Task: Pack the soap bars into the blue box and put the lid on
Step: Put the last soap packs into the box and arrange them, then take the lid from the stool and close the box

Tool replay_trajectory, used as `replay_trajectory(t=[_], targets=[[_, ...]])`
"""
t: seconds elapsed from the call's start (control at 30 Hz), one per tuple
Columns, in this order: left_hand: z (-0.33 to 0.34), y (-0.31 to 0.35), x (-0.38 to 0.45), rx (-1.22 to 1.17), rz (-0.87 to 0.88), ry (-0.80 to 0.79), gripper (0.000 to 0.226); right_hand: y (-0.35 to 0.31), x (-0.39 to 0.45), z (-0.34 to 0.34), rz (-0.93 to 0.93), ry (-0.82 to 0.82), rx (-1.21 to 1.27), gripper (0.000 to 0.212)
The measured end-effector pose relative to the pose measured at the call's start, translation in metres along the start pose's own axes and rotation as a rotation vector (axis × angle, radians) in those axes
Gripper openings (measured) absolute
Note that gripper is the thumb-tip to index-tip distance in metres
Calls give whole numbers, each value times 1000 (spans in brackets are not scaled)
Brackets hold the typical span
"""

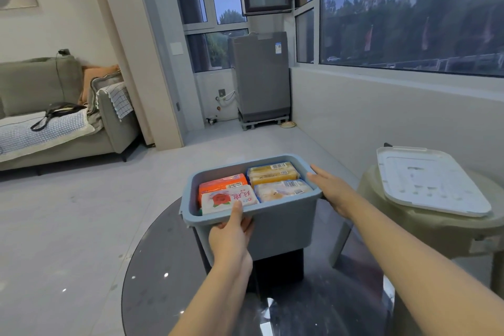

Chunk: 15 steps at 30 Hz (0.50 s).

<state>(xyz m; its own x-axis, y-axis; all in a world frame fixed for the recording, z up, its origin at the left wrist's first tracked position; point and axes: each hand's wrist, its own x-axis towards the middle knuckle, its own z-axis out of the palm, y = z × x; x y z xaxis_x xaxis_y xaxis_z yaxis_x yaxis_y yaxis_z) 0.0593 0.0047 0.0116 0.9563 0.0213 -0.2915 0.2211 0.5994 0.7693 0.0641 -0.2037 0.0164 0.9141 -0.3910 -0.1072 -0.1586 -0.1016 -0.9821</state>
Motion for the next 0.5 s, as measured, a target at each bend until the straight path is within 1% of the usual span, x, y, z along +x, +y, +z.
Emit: replay_trajectory(t=[0.1, 0.2, 0.33, 0.43, 0.5], targets=[[-1, -5, -5, 49, -46, -51, 11, 0, -12, 1, -62, 61, -130, 56], [3, -21, -14, 184, -95, -136, 17, 4, -25, 1, -153, 119, -231, 56], [25, -46, -25, 333, -193, -270, 25, 21, -37, -21, -278, 235, -370, 40], [47, -66, -27, 363, -275, -321, 24, 39, -37, -54, -270, 355, -542, 31], [61, -81, -27, 380, -320, -347, 24, 53, -31, -79, -260, 463, -744, 31]])
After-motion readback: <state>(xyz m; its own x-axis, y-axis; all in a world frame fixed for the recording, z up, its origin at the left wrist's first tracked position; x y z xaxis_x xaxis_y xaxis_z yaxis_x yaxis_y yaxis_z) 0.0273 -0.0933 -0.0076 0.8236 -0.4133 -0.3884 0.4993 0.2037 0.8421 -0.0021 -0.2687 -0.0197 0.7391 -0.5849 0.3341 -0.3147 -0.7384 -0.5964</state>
